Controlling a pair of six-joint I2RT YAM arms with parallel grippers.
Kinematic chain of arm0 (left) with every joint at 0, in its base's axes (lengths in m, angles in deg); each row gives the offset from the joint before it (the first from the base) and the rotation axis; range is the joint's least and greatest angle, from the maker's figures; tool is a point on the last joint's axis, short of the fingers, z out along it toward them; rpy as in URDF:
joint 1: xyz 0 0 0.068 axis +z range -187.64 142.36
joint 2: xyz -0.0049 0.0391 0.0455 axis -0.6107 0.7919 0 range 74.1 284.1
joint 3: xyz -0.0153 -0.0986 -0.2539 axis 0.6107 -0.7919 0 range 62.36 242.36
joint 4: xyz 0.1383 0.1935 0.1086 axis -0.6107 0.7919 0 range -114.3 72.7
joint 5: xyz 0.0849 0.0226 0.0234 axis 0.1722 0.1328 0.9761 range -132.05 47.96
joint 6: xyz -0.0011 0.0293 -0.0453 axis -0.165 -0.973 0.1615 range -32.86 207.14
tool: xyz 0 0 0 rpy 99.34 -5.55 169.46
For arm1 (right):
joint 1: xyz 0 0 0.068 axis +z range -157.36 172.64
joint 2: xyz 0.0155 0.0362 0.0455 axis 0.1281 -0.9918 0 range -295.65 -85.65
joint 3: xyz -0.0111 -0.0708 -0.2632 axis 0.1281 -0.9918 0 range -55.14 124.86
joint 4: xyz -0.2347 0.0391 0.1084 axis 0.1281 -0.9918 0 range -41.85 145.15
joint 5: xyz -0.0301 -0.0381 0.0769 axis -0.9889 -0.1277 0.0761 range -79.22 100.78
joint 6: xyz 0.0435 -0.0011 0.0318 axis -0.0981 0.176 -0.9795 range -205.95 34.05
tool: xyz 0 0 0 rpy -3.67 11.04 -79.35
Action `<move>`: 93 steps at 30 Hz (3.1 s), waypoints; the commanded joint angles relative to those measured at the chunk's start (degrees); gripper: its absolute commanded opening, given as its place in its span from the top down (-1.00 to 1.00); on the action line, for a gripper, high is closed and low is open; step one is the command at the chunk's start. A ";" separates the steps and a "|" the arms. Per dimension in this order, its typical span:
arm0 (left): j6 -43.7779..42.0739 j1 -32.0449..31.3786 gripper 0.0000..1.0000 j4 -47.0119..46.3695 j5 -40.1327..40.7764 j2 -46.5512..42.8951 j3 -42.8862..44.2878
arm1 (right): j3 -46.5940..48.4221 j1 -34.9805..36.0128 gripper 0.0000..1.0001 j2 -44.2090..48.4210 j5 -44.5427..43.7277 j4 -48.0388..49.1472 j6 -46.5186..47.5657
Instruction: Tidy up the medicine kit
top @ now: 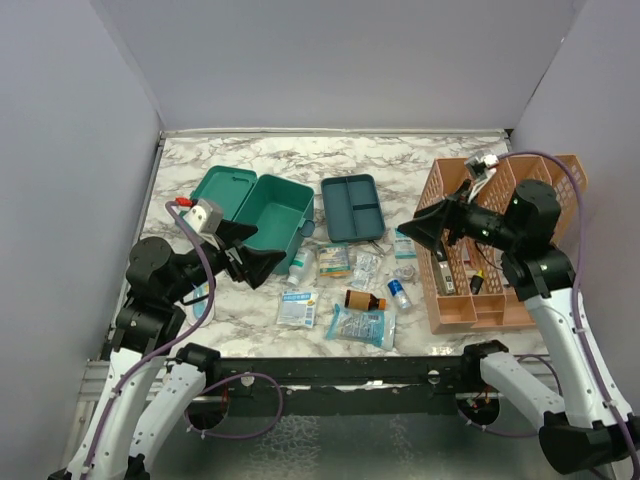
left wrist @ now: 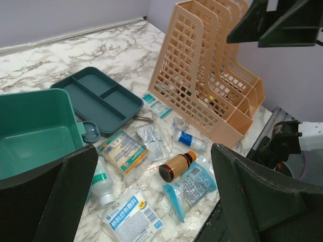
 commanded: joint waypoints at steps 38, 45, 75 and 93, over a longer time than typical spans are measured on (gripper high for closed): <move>3.03 -0.57 -0.98 -12.76 11.94 12.89 -3.54 | 9.10 27.42 0.29 -58.07 -59.62 12.87 0.15; 0.30 -0.56 -0.98 -14.58 13.15 16.26 -2.71 | 14.96 27.42 0.07 -62.80 -61.25 10.41 1.07; -0.60 -0.56 -0.98 -17.05 13.56 24.25 -2.46 | 25.18 26.71 -0.48 -71.53 -61.44 10.95 2.55; 1.32 -0.57 -0.97 -15.31 15.53 25.76 -1.32 | 19.16 25.66 -0.20 -60.09 -52.57 3.20 2.62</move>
